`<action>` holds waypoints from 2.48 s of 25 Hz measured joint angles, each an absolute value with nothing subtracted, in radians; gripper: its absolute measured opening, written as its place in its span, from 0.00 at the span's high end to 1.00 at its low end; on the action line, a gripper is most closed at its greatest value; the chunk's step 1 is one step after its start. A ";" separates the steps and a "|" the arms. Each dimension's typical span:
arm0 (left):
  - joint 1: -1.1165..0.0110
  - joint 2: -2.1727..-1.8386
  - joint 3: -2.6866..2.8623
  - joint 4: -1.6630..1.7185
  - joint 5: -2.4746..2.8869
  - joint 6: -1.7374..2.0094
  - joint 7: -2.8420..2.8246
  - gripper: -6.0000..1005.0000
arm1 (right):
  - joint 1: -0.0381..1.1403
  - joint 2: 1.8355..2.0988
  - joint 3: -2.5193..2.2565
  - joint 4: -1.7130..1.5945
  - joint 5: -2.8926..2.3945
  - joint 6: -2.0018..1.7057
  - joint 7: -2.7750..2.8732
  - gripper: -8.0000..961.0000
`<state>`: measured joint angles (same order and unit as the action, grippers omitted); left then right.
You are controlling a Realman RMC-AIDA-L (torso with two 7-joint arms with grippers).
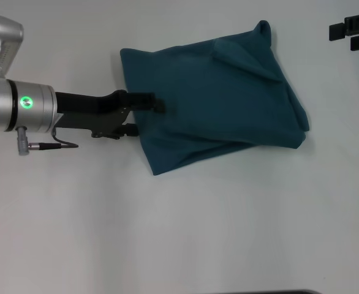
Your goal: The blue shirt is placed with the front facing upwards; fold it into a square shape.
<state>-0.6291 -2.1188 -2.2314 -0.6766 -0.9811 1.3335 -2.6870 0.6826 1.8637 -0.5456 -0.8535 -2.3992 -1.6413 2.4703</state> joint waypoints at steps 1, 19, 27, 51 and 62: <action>-0.629 -2.119 -2.232 -0.677 -0.982 1.338 -2.689 0.06 | 0.683 1.864 -0.546 -0.853 -2.399 -1.641 2.470 0.20; -0.657 -2.144 -2.261 -0.708 -0.991 1.398 -2.670 0.14 | 0.683 1.865 -0.548 -0.845 -2.399 -1.638 2.469 0.21; -0.618 -2.120 -2.253 -0.725 -0.982 1.347 -2.689 0.16 | 0.682 1.865 -0.548 -0.845 -2.399 -1.637 2.468 0.21; -0.734 -2.145 -2.128 -0.607 -0.977 1.159 -2.691 0.32 | 0.678 1.865 -0.540 -0.845 -2.395 -1.638 2.467 0.21; -0.735 -2.149 -2.137 -0.613 -0.995 1.222 -2.666 0.55 | 0.671 1.865 -0.538 -0.845 -2.393 -1.636 2.467 0.22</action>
